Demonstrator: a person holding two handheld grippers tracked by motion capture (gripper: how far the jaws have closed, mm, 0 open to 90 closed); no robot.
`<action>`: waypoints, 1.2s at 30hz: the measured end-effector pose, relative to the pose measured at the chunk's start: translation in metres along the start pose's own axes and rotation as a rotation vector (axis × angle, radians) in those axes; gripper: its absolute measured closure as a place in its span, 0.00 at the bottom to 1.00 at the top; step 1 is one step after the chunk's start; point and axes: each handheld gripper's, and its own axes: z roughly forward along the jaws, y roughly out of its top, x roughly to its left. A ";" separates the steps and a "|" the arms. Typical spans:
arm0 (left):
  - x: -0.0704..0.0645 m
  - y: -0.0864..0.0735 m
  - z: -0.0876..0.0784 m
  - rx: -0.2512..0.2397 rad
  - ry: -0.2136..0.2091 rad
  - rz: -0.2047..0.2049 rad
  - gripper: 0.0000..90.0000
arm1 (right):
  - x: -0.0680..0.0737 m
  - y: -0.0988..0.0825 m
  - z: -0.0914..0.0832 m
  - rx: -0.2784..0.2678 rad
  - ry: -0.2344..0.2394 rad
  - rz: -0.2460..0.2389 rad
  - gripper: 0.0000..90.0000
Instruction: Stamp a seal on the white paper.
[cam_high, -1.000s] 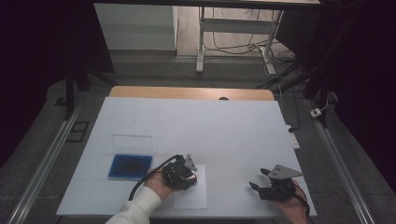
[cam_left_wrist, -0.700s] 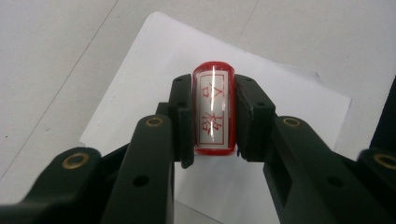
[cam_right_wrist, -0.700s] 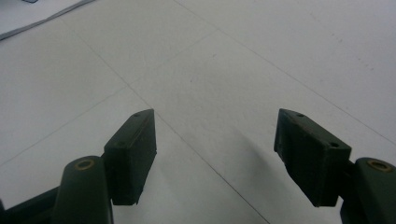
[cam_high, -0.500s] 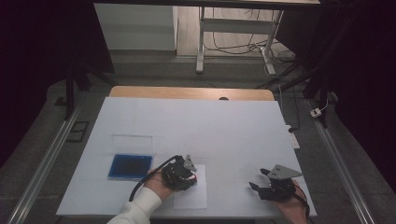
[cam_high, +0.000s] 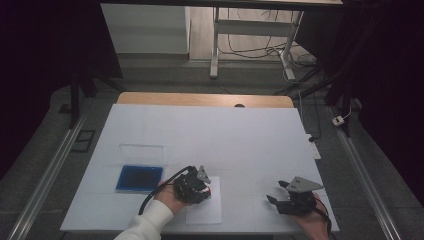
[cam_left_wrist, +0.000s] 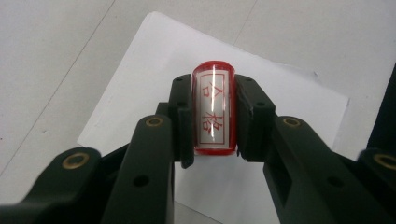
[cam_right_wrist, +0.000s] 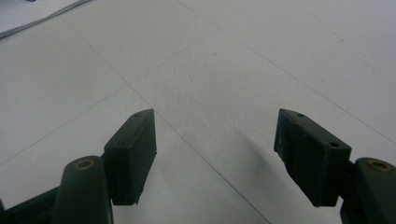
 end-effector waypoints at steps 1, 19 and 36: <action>0.000 0.000 0.000 0.000 0.000 0.000 0.79 | 0.000 0.000 0.000 0.001 -0.002 0.000 0.32; -0.001 -0.001 -0.003 -0.027 0.003 0.001 0.78 | -0.001 0.000 -0.001 -0.005 0.001 0.003 0.33; 0.010 -0.009 -0.043 -0.181 -0.004 -0.054 0.77 | -0.003 -0.002 -0.002 -0.002 -0.002 0.007 0.33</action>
